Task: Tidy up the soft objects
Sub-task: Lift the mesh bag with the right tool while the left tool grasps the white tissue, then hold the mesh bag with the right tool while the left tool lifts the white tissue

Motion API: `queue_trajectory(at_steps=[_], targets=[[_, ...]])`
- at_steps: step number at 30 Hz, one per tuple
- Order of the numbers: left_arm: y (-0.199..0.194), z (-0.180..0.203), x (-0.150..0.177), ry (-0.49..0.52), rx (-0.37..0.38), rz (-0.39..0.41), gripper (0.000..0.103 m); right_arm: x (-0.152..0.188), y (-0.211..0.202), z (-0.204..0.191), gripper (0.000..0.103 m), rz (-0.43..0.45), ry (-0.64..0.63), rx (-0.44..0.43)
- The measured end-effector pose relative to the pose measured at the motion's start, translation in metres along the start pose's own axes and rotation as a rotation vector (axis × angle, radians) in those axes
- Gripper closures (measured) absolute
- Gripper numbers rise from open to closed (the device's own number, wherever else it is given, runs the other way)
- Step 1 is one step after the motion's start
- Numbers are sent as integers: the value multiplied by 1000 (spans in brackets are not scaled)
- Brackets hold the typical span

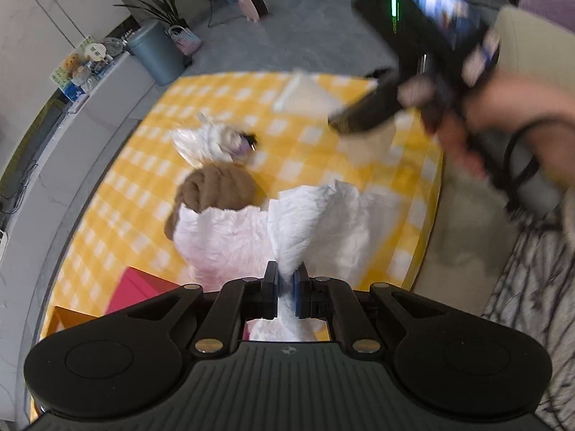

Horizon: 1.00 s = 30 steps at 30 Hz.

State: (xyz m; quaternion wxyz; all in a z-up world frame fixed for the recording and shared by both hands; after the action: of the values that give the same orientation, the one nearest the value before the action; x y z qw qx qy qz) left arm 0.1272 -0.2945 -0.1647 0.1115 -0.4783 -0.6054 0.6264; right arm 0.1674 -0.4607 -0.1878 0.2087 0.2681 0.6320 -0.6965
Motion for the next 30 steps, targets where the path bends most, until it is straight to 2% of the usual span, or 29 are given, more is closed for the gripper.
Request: queue_trajectory(at_steps=[4, 7, 11, 13, 14, 15, 16, 18, 20, 23, 26, 28, 29, 30], targets=[[39, 3, 4, -7, 3, -72, 90, 1, 0, 3, 100, -3, 9, -8], [58, -1, 0, -4, -27, -80, 84, -1, 1, 0, 100, -3, -2, -15], [67, -9, -8, 0, -135, -75, 83, -2, 2, -5, 100, -2, -21, -24], [64, -17, -14, -25, -152, -77, 70, -1, 2, -5, 100, -2, -26, -24], [62, -23, -17, -31, -158, -80, 52, -1, 1, -4, 100, -2, -24, -21], [58, -26, -20, -34, -166, -74, 40, -1, 1, -3, 100, 0, -22, -17], [53, -33, -24, -36, -174, -54, 35, -1, 0, -3, 100, 0, -21, -14], [44, -41, -30, -19, -148, -20, 17, -2, 0, -1, 100, 0, -14, -13], [44, -51, -34, 5, -83, -16, 4, -2, -1, 0, 100, 1, -13, -13], [62, -56, -35, 29, -5, -91, 4, -2, -1, -2, 99, 0, -23, -15], [82, -58, -40, 18, 8, -120, 4, -2, 0, -3, 98, -2, -28, -14], [95, -62, -42, -8, 15, -169, 4, -2, 0, -2, 97, -5, -30, -12], [102, -65, -42, -14, 11, -193, 6, -1, 1, -1, 97, -7, -28, -10], [109, -65, -42, -17, 2, -213, 11, -1, 1, -1, 97, -9, -28, -8]])
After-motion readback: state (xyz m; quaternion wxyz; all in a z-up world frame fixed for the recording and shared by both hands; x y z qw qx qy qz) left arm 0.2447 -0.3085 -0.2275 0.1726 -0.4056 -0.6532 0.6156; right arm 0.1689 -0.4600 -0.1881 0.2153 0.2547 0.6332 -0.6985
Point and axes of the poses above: each gripper's, at about its wrist camera, not at the fingertips, and y roughly the way its jaws point, z to its right, x to its underside, the point moved 6 cm from there along y, roughly the way its jaws point, and after that the axes turned 12 degrees about -y, right-handed, at the moved point
